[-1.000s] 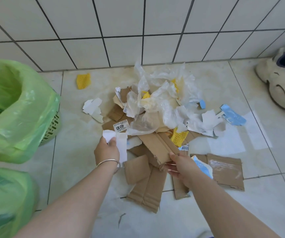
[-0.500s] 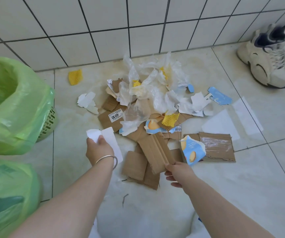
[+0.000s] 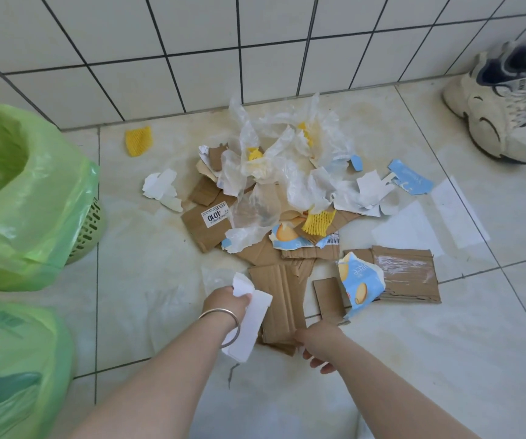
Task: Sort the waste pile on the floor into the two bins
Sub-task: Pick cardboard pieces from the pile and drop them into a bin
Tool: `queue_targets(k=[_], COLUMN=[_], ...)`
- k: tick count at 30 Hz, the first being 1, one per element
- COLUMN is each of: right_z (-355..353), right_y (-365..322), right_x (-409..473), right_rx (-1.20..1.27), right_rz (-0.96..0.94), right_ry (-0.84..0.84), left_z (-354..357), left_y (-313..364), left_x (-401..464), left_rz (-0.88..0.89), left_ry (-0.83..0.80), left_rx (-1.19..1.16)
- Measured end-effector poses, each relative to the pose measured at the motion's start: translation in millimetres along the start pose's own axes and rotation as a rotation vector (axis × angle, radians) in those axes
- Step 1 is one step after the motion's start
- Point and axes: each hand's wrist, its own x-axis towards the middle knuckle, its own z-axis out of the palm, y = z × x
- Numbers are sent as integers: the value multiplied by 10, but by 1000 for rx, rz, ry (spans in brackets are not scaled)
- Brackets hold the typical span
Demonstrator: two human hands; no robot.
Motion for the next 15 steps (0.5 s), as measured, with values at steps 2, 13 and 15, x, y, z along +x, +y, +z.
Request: queue_targets(k=[2, 13, 15], right_z=[75, 44, -76], right_y=[29, -185, -186], right_x=[60, -61, -90], right_rx=[18, 634, 604], right_rz=[-85, -125, -129], right_ry=[164, 119, 146], left_z=[35, 64, -20], left_y=[2, 15, 37], left_x=[0, 27, 21], left_rz=[4, 89, 99], left_ry=[10, 16, 60], left_rx=[44, -157, -162])
